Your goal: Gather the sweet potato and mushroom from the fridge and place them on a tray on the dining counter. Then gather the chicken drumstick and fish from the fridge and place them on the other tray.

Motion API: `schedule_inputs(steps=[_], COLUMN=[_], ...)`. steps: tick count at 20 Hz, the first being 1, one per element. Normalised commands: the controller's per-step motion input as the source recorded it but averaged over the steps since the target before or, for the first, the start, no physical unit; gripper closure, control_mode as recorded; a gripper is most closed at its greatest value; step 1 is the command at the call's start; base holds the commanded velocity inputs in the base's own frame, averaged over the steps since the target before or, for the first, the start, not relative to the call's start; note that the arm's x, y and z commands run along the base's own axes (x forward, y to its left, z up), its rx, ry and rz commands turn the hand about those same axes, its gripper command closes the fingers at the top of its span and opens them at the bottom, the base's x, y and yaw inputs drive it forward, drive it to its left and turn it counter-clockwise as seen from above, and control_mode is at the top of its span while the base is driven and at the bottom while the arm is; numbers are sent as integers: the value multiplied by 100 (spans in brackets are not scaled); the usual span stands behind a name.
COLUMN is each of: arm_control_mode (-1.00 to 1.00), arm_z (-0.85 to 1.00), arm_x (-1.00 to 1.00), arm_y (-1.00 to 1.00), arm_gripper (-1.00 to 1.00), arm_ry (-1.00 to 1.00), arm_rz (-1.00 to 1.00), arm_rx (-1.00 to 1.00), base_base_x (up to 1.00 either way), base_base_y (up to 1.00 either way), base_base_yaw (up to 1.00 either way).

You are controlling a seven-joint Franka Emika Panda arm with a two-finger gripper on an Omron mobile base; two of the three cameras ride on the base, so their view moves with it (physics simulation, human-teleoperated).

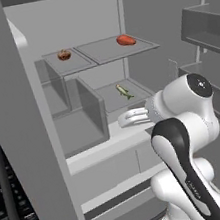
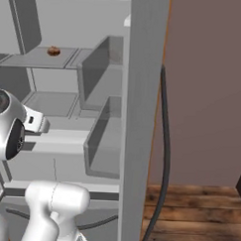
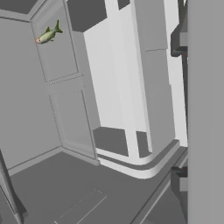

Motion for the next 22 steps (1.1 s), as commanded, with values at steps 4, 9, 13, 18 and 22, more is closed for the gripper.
schedule_inputs(steps=[4, 9, 13, 18, 22], arm_control_mode=[100, -100, -100, -100, -100], arm_z=[0, 11, 25, 15, 0], arm_x=[0, 8, 10, 30, 34], arm_y=[0, -10, -51, -50, -33], arm_gripper=[-100, -100, -100, -100, -100], arm_ry=[0, -1, -1, 1, 5], arm_rz=[0, 0, -9, -15, -17], arm_rx=[0, -1, -2, -1, -2], base_base_x=[79, 38, 0, 0, 0], base_base_y=[4, 0, 0, 0, 0], base_base_yaw=[0, 1, 0, 0, 0])
